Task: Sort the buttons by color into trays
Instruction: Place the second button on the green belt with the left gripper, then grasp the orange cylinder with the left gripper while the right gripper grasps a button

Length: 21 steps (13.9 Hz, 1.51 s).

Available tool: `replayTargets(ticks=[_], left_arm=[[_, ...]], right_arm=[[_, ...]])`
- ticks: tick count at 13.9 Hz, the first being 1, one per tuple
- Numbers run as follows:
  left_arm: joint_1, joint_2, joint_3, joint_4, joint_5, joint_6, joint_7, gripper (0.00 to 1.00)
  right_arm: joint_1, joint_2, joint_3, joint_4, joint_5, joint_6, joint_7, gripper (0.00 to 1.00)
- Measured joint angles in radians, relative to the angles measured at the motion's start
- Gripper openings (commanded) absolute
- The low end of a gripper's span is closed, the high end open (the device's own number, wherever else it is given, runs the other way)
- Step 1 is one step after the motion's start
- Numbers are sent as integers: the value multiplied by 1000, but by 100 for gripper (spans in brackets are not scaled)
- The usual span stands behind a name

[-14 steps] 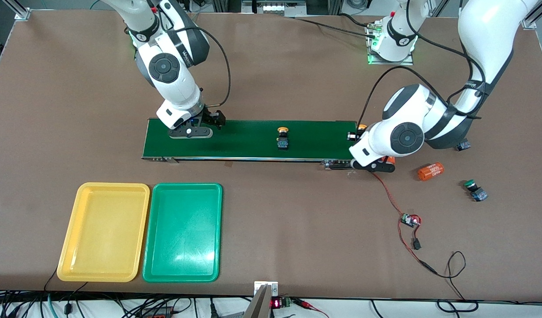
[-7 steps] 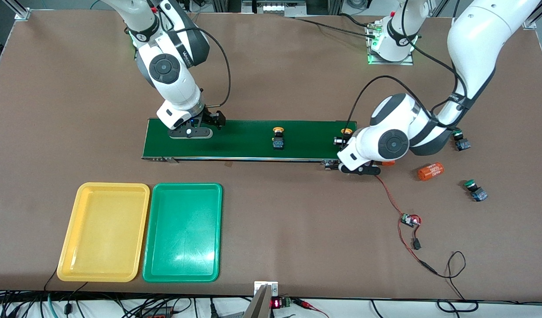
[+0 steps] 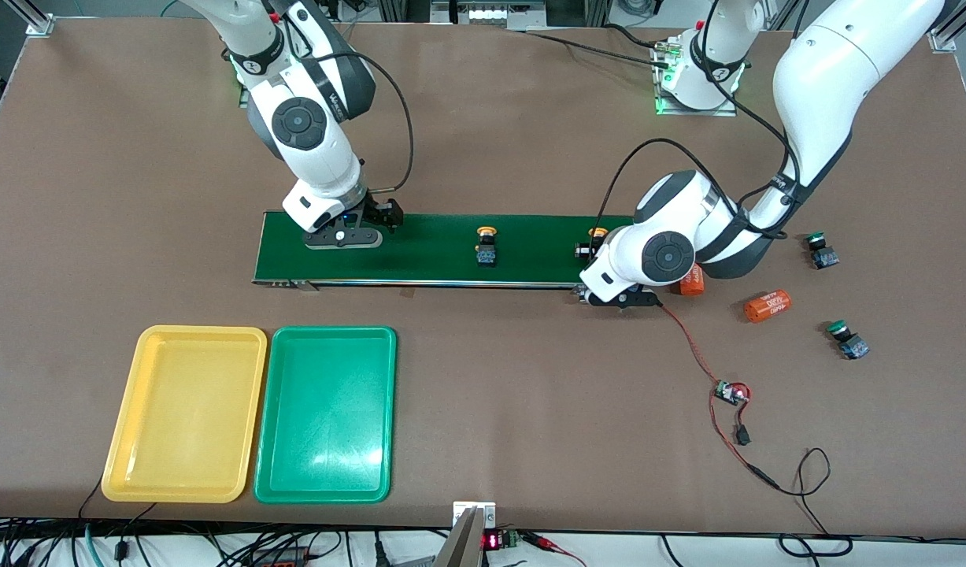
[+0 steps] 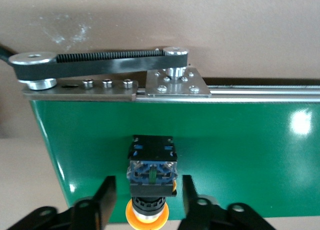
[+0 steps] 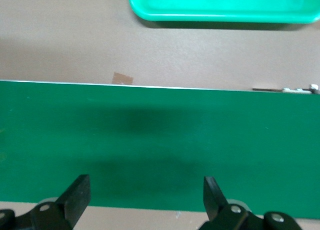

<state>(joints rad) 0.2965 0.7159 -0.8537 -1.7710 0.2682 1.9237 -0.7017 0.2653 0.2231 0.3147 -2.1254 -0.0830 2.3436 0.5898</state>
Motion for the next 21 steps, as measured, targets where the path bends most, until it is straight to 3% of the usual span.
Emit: replayTargets(ticks=[3,7,12,21], left_arm=[[42,-11,10,36,1,-13,-15,100],[164,-16,20,115,43,-138,31,100],[210,-4,73,117,87,-140,146,100],[254,13,94,-77,129,91,200,100]], right_arm=[[10,17,0,0,-5,18,13,100],[28,26,0,0,-9,37,43,100],[56,55,0,39,-26,45,104,100],[75,112,0,100,-57,44,156,100]])
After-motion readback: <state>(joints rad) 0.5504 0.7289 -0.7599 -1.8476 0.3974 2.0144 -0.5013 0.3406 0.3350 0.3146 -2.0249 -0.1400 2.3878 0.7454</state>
